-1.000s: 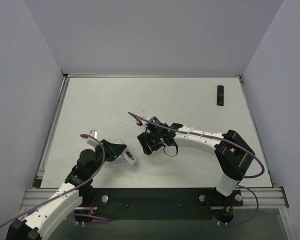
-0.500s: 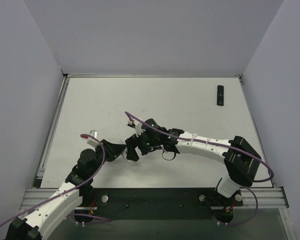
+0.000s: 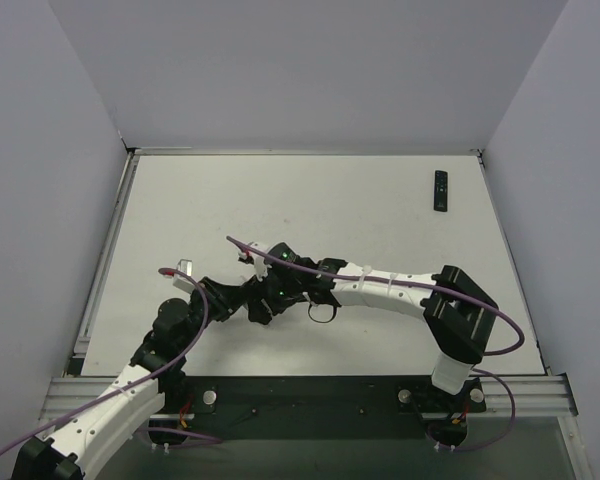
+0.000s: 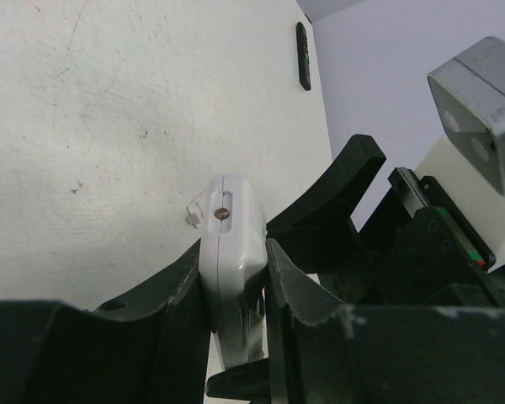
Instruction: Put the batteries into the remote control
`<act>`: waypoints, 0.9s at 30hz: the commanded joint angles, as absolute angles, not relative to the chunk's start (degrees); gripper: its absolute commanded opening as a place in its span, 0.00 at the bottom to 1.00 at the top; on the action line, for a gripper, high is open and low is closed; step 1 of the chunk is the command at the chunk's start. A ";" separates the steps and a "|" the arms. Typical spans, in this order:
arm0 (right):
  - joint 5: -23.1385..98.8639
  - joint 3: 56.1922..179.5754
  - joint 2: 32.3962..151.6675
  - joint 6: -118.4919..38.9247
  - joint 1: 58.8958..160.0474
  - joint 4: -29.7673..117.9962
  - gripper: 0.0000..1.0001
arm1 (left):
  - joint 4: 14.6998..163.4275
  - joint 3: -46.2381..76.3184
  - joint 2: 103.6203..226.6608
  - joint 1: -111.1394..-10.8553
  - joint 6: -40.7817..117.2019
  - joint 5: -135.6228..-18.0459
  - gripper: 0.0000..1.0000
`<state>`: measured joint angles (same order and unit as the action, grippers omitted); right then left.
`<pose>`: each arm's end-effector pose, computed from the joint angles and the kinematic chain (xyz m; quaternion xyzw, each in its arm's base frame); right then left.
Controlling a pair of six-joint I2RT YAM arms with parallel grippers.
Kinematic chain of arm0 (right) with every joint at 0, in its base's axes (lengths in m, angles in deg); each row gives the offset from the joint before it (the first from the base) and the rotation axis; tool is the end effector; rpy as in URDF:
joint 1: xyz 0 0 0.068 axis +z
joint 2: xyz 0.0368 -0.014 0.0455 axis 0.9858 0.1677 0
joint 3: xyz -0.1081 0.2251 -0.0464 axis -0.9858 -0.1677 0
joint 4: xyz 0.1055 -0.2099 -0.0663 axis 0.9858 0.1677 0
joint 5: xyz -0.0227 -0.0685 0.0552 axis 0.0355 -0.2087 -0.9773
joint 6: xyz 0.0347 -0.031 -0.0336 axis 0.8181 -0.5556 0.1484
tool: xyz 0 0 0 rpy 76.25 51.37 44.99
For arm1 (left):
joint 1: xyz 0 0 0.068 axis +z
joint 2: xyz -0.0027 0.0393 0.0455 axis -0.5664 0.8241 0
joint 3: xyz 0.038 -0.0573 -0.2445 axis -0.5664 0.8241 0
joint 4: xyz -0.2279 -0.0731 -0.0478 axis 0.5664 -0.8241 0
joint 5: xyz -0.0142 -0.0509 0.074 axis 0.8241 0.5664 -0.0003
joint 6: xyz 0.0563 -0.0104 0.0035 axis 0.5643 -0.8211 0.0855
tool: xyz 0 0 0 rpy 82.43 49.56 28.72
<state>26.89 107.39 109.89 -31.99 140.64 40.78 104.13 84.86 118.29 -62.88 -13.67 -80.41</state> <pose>0.1749 0.3329 0.2209 -0.4068 0.7609 0.4070 0.2998 0.1286 -0.0731 0.1663 -0.2037 0.7326 -0.4876 0.4289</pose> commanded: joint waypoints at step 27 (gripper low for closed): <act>26.51 115.11 119.23 -57.49 141.87 70.15 0.34 | 55.50 50.31 100.02 -62.27 22.52 -115.15 0.86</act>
<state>26.91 111.31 117.67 -53.60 141.53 64.71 61.86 54.92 102.07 -62.51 13.26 -106.53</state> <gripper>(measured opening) 0.475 0.861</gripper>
